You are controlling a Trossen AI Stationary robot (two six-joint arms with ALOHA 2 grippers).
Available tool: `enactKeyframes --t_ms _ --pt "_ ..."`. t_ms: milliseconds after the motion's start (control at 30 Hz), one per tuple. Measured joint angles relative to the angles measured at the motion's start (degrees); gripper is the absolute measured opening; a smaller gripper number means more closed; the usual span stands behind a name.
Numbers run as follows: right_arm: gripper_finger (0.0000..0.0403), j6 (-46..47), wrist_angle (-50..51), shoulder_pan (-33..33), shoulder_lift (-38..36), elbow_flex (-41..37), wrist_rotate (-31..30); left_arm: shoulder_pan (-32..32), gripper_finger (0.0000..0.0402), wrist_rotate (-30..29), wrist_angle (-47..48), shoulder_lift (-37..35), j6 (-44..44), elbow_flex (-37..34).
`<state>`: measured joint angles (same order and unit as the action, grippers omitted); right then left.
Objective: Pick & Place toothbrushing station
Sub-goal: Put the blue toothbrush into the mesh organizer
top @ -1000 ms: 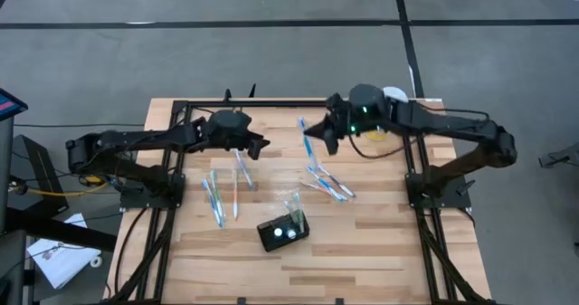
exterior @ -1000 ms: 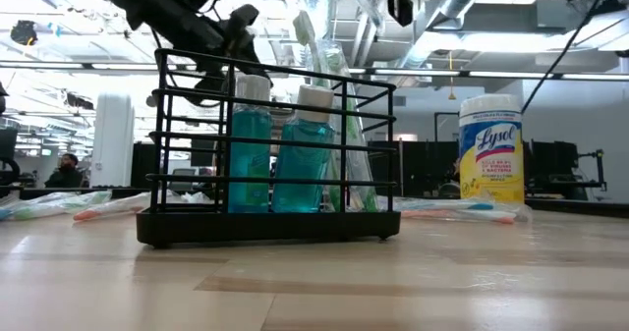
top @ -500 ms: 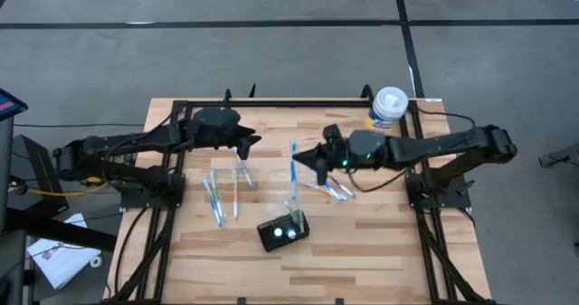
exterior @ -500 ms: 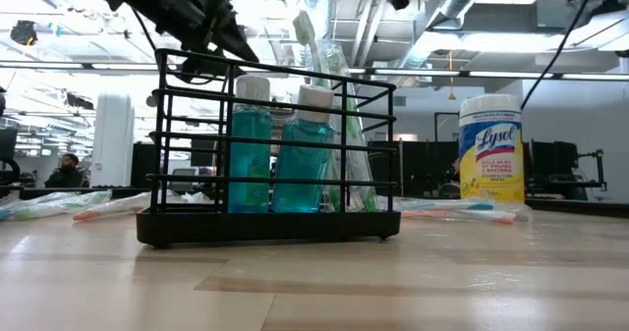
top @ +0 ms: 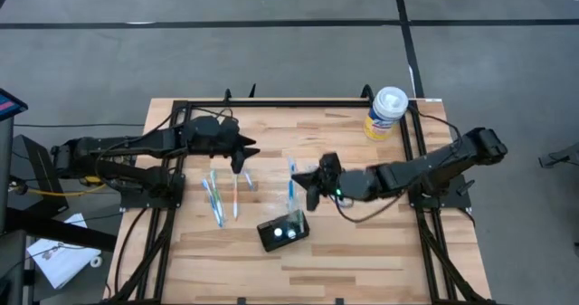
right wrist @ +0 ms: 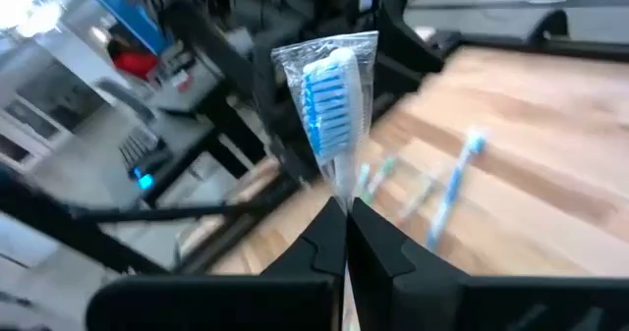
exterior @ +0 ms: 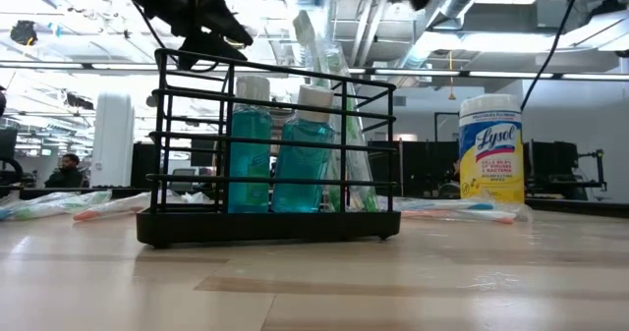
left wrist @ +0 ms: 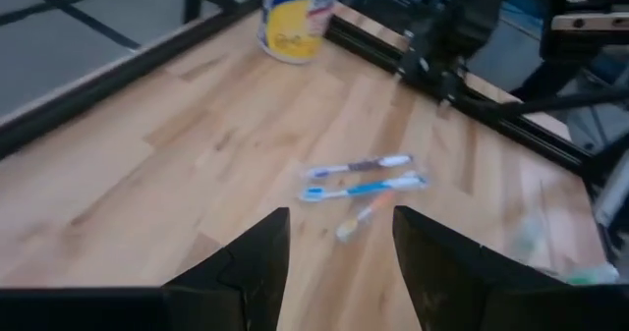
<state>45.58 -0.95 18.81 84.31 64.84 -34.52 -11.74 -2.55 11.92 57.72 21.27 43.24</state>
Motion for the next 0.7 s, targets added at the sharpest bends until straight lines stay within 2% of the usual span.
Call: enactKeyframes --t_ms 267,467,600,700 --pt "0.0000 5.0 11.6 7.3 -5.9 0.0 -12.2 2.5 0.0177 -0.4 0.1 0.1 1.9 0.0" --pt "0.0000 17.3 25.2 12.1 -5.7 0.0 -18.0 2.8 0.0177 -1.6 0.0 0.5 1.9 0.0" --pt "0.0000 20.5 28.1 13.4 -4.0 -0.2 -20.6 2.8 0.0177 -1.7 -0.1 0.7 0.1 0.0" --pt "0.0000 20.5 25.8 12.5 -2.9 0.1 -21.7 2.8 0.0177 -1.7 0.5 1.4 -0.1 -0.1"
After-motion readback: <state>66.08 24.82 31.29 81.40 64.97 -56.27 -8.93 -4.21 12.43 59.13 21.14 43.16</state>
